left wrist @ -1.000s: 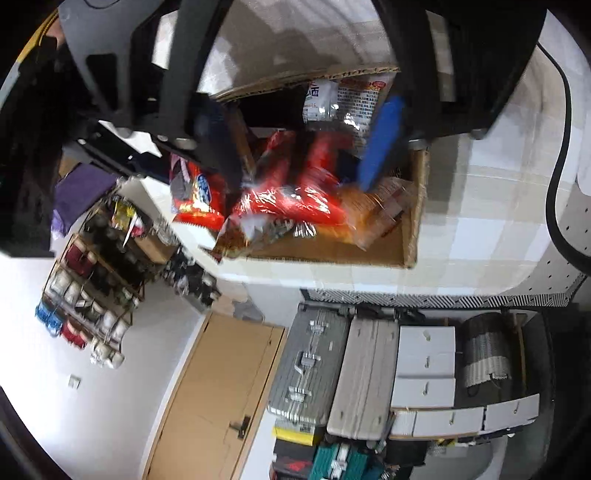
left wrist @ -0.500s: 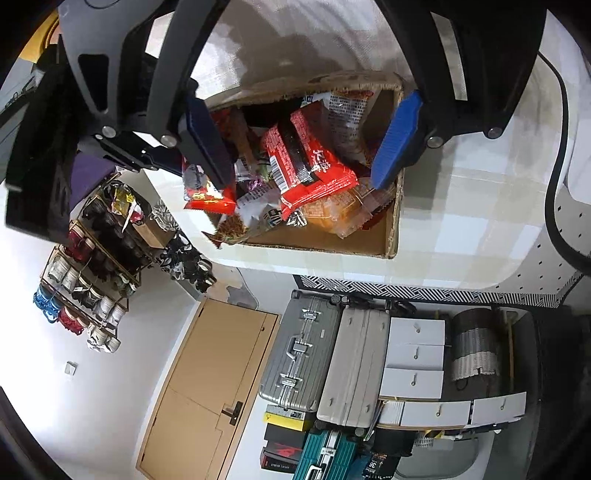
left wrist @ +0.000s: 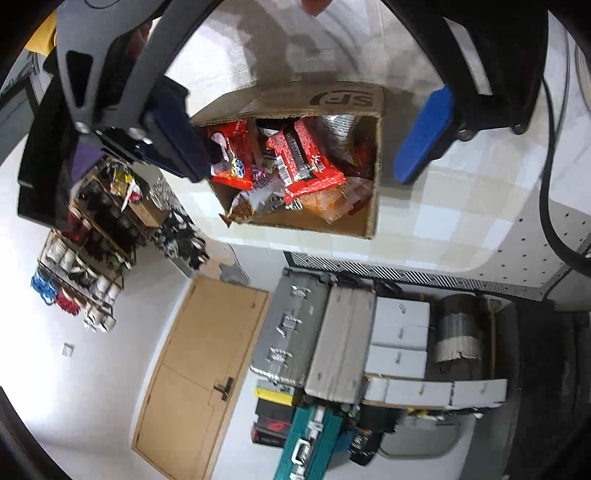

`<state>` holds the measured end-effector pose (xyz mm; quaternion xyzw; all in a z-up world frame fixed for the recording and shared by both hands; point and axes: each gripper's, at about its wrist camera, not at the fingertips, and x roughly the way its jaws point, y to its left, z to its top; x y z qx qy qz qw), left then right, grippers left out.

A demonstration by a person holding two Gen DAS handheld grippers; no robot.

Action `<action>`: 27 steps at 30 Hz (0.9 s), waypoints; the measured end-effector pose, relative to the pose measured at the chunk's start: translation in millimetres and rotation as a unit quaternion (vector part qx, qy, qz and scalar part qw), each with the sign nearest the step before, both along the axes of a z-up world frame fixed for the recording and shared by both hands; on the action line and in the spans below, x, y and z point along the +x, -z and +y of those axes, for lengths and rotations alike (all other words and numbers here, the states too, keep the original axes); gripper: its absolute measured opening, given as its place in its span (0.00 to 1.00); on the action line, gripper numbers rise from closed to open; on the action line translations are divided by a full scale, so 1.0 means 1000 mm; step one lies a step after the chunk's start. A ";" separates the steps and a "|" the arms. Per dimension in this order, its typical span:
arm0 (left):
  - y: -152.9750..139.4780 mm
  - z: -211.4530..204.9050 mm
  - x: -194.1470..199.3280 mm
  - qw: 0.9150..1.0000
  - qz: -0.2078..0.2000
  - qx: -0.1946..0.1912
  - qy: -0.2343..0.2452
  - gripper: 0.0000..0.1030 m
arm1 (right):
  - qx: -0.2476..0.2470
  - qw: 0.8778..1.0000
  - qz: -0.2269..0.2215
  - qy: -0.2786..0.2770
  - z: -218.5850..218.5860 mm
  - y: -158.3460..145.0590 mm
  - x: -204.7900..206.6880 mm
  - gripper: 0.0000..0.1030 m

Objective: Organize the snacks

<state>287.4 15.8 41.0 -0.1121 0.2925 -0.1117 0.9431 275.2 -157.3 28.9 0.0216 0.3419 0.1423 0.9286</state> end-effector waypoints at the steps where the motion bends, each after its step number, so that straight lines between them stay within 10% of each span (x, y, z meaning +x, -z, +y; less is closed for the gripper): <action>1: -0.004 0.002 -0.006 1.000 -0.003 -0.002 -0.001 0.99 | -0.001 1.000 -0.006 0.000 -0.001 -0.004 -0.005 0.51; 8: -0.021 0.005 -0.063 1.000 -0.019 0.003 -0.003 0.99 | 0.017 0.999 -0.046 -0.003 -0.008 -0.030 -0.061 0.78; 18: -0.060 0.011 -0.175 0.997 -0.053 0.002 -0.049 0.99 | 0.034 0.995 -0.091 0.002 -0.014 -0.060 -0.154 0.85; 27: -0.089 -0.001 -0.298 0.989 -0.093 0.075 -0.084 0.99 | 0.099 0.989 -0.106 0.026 -0.031 -0.073 -0.238 0.87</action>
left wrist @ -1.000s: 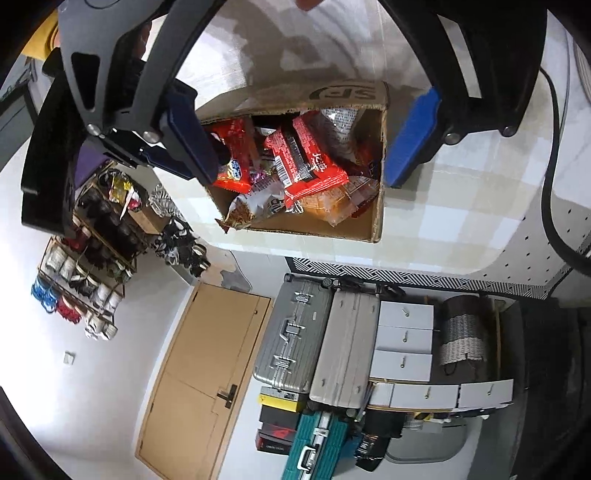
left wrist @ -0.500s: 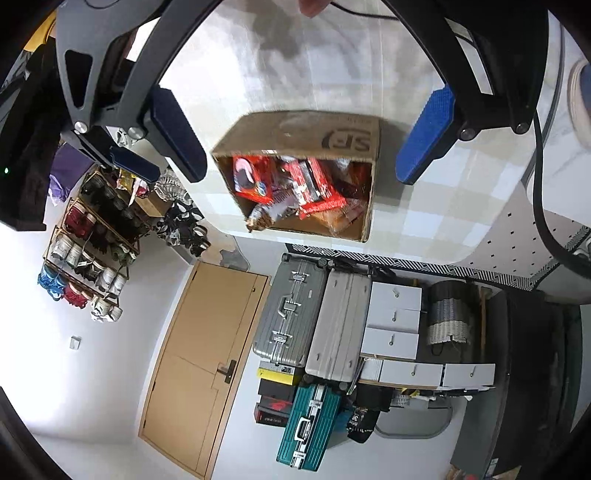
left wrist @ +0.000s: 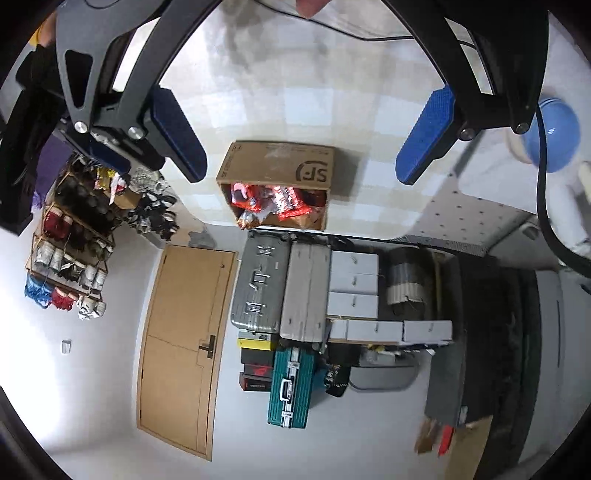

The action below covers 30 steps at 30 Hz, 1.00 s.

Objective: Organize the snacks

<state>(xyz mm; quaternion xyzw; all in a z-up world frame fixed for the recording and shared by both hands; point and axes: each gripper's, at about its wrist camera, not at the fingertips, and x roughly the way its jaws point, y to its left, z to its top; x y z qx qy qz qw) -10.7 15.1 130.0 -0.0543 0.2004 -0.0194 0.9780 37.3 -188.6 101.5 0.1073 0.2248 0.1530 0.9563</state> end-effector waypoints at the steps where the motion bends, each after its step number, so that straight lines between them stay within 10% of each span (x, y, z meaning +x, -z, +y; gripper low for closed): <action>1: -0.001 0.001 -0.011 1.000 -0.003 0.000 -0.003 0.99 | 0.005 1.000 -0.008 -0.003 0.001 -0.001 -0.011 0.87; 13: 0.032 0.025 -0.106 0.998 0.001 -0.037 -0.060 0.99 | -0.024 0.995 -0.091 -0.037 0.031 0.024 -0.079 0.95; 30: 0.102 -0.001 0.017 0.998 0.059 -0.003 -0.016 0.99 | -0.069 0.997 -0.020 0.014 0.015 0.068 -0.004 0.95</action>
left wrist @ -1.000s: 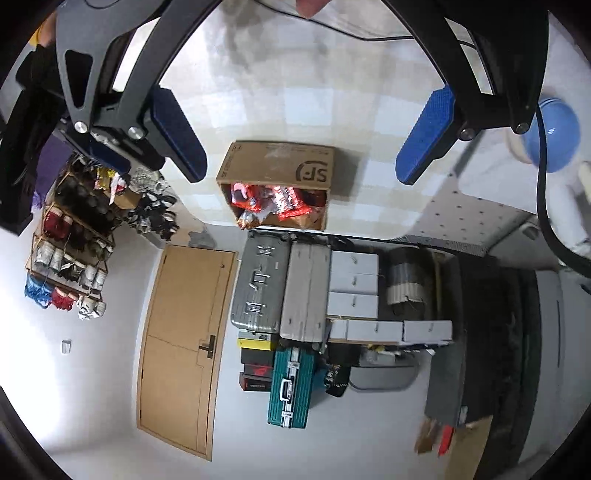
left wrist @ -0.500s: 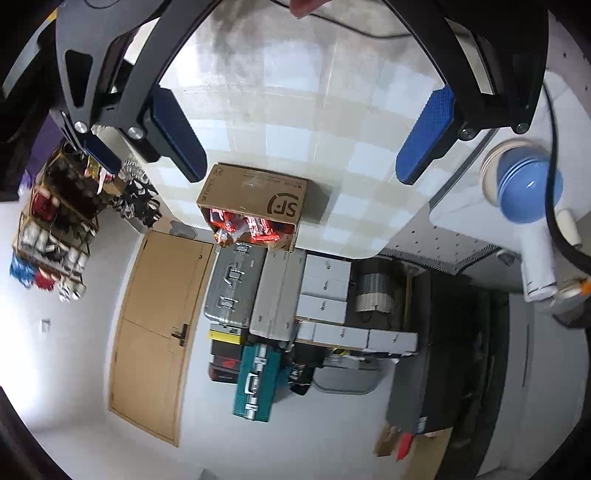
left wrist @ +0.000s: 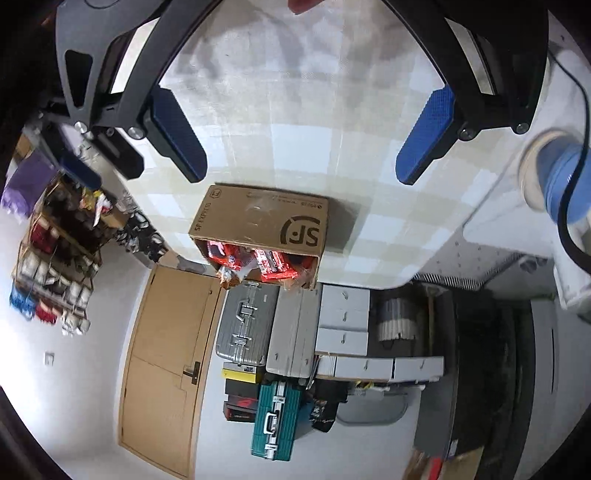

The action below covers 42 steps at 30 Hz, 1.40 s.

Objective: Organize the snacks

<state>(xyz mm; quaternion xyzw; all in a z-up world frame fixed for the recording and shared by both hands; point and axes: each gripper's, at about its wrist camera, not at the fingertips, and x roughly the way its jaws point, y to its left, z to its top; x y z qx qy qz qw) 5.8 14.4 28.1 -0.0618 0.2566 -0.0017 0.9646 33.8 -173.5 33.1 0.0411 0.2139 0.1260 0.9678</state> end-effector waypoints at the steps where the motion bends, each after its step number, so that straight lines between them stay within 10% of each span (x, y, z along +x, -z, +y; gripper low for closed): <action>1: -0.001 -0.002 0.007 1.000 0.000 0.006 -0.002 0.99 | 0.001 1.000 0.003 0.001 -0.001 0.001 0.001 0.95; 42: 0.010 0.001 0.013 1.000 -0.020 -0.001 -0.022 0.99 | -0.004 1.000 0.001 0.010 -0.001 0.005 -0.004 0.95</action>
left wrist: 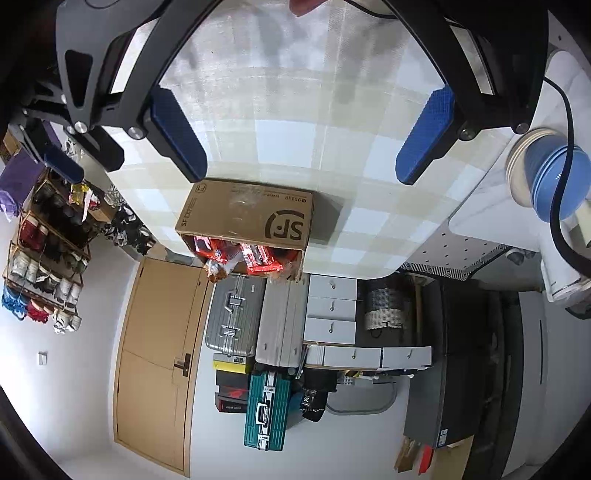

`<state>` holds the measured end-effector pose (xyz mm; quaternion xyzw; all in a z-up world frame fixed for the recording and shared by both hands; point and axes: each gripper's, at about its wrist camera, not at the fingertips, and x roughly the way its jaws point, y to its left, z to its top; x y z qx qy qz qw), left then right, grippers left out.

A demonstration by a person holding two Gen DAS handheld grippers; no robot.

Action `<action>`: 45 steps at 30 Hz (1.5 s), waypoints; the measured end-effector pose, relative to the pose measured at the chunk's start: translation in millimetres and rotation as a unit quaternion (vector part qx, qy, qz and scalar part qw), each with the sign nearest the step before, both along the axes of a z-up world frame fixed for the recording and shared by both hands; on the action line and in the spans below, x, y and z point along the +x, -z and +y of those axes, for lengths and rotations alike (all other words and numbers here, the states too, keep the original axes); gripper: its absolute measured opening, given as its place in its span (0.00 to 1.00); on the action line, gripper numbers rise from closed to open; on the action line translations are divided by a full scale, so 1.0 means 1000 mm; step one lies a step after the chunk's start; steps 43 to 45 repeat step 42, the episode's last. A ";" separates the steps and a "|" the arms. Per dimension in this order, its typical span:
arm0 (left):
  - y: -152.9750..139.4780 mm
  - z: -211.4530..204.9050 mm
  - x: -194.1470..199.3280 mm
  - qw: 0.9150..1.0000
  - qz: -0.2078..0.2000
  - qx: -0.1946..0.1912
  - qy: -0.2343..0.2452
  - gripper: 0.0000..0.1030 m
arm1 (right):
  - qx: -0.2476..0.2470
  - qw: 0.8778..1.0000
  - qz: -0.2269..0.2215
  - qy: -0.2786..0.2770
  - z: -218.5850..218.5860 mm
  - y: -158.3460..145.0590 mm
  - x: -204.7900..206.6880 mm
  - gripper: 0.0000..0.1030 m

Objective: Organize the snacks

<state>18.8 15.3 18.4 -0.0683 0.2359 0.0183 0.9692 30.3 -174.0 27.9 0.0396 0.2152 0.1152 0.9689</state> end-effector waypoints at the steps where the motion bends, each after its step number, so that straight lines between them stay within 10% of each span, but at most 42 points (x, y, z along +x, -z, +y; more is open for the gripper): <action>1: 0.000 0.000 -0.001 1.000 -0.002 0.000 -0.001 0.99 | 0.000 1.000 0.000 0.000 0.000 0.000 0.000 0.95; 45: 0.005 -0.011 0.001 1.000 -0.012 0.021 -0.003 0.99 | -0.007 1.000 0.006 -0.012 0.005 0.004 0.000 0.95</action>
